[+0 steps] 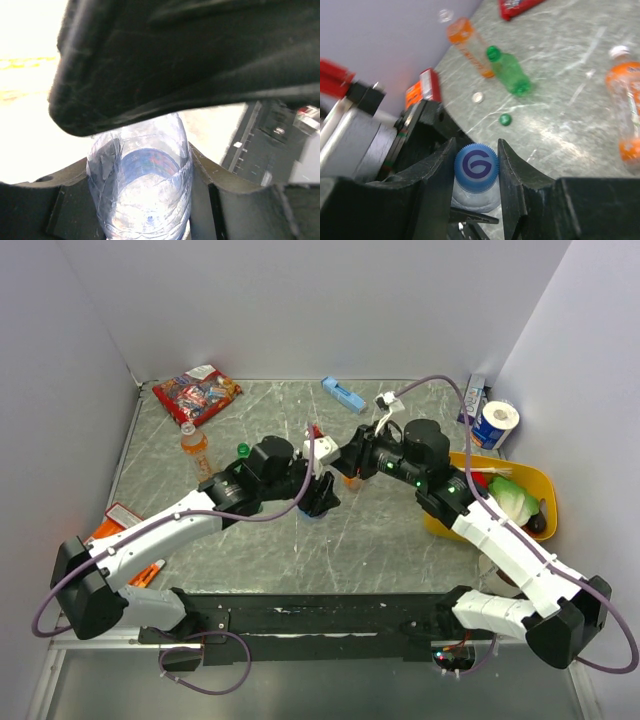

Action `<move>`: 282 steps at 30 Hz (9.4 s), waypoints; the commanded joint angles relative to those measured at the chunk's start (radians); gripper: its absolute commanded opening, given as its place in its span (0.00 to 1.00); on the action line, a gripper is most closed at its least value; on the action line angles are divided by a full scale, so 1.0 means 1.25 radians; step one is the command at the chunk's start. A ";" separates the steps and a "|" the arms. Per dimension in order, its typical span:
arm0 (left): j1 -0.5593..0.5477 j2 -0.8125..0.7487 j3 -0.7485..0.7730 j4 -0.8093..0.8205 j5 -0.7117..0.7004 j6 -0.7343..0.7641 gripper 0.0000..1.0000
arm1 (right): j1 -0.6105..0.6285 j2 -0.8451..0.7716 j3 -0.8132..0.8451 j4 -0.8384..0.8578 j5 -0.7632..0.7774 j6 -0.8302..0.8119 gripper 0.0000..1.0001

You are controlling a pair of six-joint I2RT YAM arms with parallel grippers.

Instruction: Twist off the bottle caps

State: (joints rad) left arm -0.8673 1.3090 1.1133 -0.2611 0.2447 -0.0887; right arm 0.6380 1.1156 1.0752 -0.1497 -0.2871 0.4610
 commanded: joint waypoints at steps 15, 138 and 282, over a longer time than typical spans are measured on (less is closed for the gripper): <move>0.124 -0.023 0.021 0.168 0.824 -0.098 0.52 | -0.093 -0.035 -0.044 0.252 -0.574 -0.052 0.00; 0.048 -0.014 0.037 0.048 0.327 -0.035 0.50 | -0.097 -0.127 0.085 -0.112 0.016 -0.026 0.19; 0.045 -0.097 -0.038 0.026 0.057 0.078 0.96 | -0.024 0.034 0.108 -0.177 -0.133 -0.007 0.00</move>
State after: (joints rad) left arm -0.8070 1.2125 1.0328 -0.2539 0.3824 0.0139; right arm 0.5999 1.1728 1.2175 -0.3973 -0.4992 0.4778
